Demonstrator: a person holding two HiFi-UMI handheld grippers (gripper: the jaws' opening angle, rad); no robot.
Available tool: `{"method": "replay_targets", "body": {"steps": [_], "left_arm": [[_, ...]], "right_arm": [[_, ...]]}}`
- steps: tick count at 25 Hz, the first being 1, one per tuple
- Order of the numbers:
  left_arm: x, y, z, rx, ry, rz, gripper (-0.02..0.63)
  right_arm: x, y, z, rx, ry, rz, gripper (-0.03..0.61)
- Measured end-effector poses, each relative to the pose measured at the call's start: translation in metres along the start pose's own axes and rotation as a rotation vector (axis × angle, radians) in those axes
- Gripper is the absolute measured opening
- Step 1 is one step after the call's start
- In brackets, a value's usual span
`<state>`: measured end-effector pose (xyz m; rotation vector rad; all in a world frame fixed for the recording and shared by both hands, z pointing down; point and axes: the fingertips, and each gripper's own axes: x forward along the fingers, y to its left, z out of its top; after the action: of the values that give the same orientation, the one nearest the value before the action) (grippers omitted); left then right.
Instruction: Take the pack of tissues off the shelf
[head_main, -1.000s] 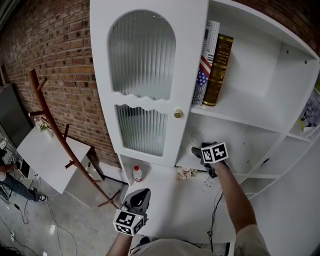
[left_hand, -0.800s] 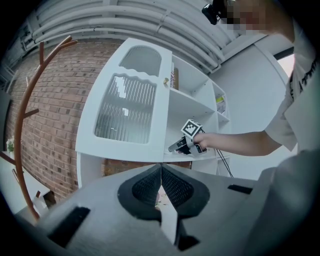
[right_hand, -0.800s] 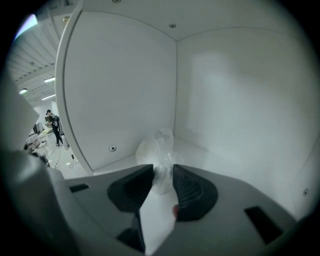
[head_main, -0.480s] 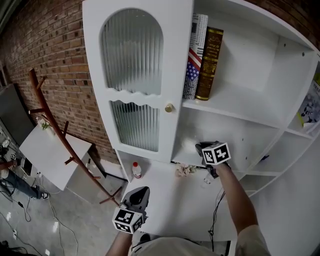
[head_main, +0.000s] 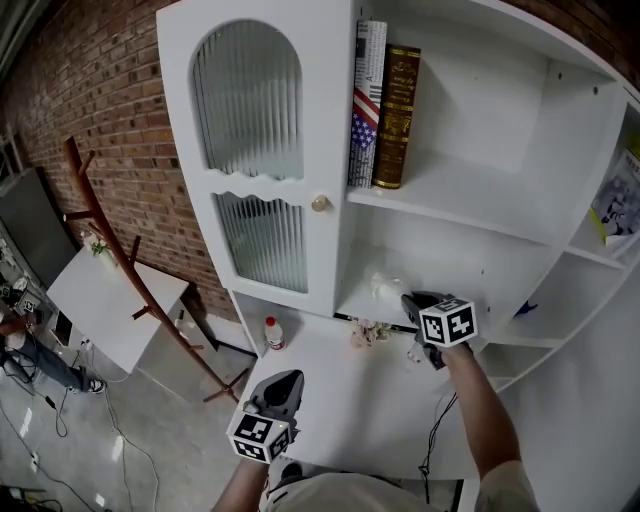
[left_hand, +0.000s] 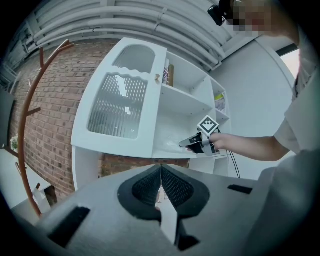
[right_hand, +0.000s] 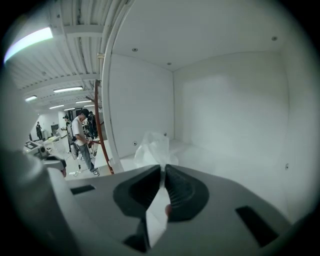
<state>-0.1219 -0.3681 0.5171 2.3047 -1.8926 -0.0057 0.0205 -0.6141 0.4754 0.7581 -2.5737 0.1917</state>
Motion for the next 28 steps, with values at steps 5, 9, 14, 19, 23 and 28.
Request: {"method": "replay_targets", "body": {"steps": [5, 9, 14, 19, 23, 28], "left_arm": [[0.002, -0.019, -0.007, -0.004, 0.011, 0.006, 0.026], [0.003, -0.034, -0.012, 0.004, 0.019, 0.013, 0.026], [0.0, -0.046, -0.021, 0.002, 0.038, 0.023, 0.026], [-0.004, -0.046, -0.03, 0.002, 0.024, 0.03, 0.026], [-0.009, -0.042, -0.03, 0.005, 0.006, 0.02, 0.026], [-0.016, -0.042, -0.018, 0.028, 0.002, -0.024, 0.026]], "right_arm": [[-0.026, 0.008, -0.009, -0.017, -0.038, 0.02, 0.04], [-0.043, 0.01, -0.02, -0.03, -0.049, 0.027, 0.04], [-0.058, 0.019, -0.042, -0.046, -0.045, 0.032, 0.04], [-0.072, 0.024, -0.061, -0.023, -0.056, 0.02, 0.04], [-0.087, 0.034, -0.073, -0.001, -0.065, -0.001, 0.04], [-0.107, 0.043, -0.081, 0.039, -0.095, -0.066, 0.04]]}}
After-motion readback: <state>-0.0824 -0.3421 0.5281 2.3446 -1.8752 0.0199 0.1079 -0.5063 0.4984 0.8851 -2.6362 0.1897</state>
